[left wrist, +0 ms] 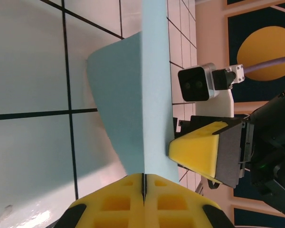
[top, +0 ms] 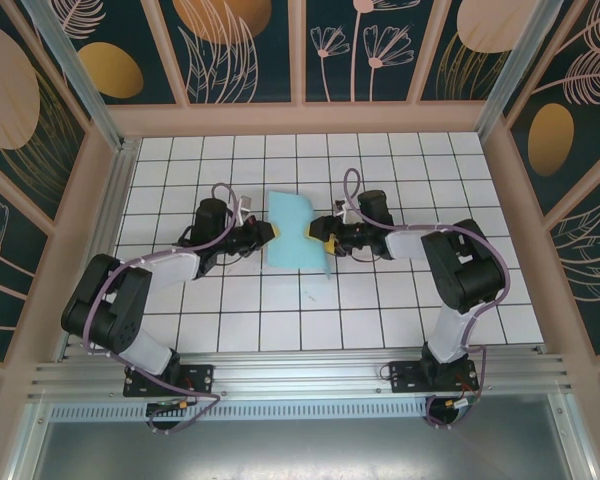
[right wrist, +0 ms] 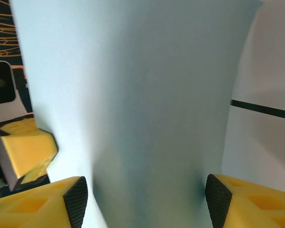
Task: Fold a paper plane with a square sheet of paper (pick it up from the middle)
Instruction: First fold in half a square sheet of paper at the center of the table.
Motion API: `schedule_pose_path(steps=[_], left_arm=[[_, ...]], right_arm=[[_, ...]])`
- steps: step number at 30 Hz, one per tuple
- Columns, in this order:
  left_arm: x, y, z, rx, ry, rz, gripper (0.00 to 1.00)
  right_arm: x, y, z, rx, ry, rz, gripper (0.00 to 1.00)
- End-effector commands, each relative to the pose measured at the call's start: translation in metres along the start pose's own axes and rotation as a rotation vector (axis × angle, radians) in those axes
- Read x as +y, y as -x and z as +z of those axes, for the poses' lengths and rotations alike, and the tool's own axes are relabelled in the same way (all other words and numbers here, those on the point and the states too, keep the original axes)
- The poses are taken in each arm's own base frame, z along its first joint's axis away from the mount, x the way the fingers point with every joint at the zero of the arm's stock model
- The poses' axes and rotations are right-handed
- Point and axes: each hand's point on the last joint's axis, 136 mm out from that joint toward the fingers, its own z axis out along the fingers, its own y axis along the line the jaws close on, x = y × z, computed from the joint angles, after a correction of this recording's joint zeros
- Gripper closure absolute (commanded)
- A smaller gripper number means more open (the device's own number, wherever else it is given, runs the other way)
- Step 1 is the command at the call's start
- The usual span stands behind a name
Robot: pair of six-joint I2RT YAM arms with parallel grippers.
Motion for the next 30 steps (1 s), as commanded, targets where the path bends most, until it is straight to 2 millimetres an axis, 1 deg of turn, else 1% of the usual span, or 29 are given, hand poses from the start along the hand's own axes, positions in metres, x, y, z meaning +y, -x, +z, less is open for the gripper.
schedule_pose_path(steps=[1, 6, 8, 10, 11, 13, 15, 19, 22, 24, 27, 30], left_arm=[[-0.014, 0.001, 0.014, 0.018, 0.018, 0.033, 1.0], [-0.024, 0.012, 0.022, -0.023, 0.036, 0.027, 1.0], [-0.024, 0.007, 0.029, -0.008, 0.057, 0.036, 1.0], [-0.023, 0.002, 0.036, 0.011, 0.082, 0.04, 1.0], [-0.021, 0.0, 0.04, 0.018, 0.096, 0.043, 1.0], [-0.017, -0.003, 0.045, 0.027, 0.133, 0.044, 1.0], [-0.015, -0.005, 0.049, 0.03, 0.153, 0.048, 1.0], [-0.009, -0.009, 0.052, 0.035, 0.169, 0.044, 1.0], [-0.002, -0.014, 0.049, 0.028, 0.166, 0.039, 1.0], [-0.002, -0.02, 0.047, 0.024, 0.124, 0.029, 1.0], [0.011, -0.029, 0.041, 0.016, 0.121, -0.005, 1.0], [0.024, -0.038, 0.039, 0.017, 0.131, -0.043, 1.0]], right_arm=[[-0.007, -0.002, 0.001, -0.012, 0.009, 0.024, 0.3], [-0.002, -0.011, 0.003, -0.027, 0.049, 0.093, 0.29], [-0.004, -0.013, 0.002, -0.051, 0.044, 0.122, 0.22], [-0.008, -0.013, -0.002, -0.088, 0.026, 0.134, 0.16], [-0.013, -0.012, -0.005, -0.106, 0.004, 0.142, 0.14], [-0.022, -0.014, -0.007, -0.118, -0.035, 0.154, 0.13], [-0.029, -0.017, -0.008, -0.115, -0.066, 0.166, 0.13], [-0.028, -0.018, -0.01, -0.103, -0.106, 0.129, 0.18], [-0.026, -0.012, -0.014, -0.119, -0.149, 0.075, 0.2], [-0.025, -0.008, -0.016, -0.127, -0.175, 0.044, 0.21], [-0.021, -0.001, -0.018, -0.132, -0.194, -0.01, 0.24], [-0.015, 0.001, -0.014, -0.111, -0.207, -0.076, 0.26]])
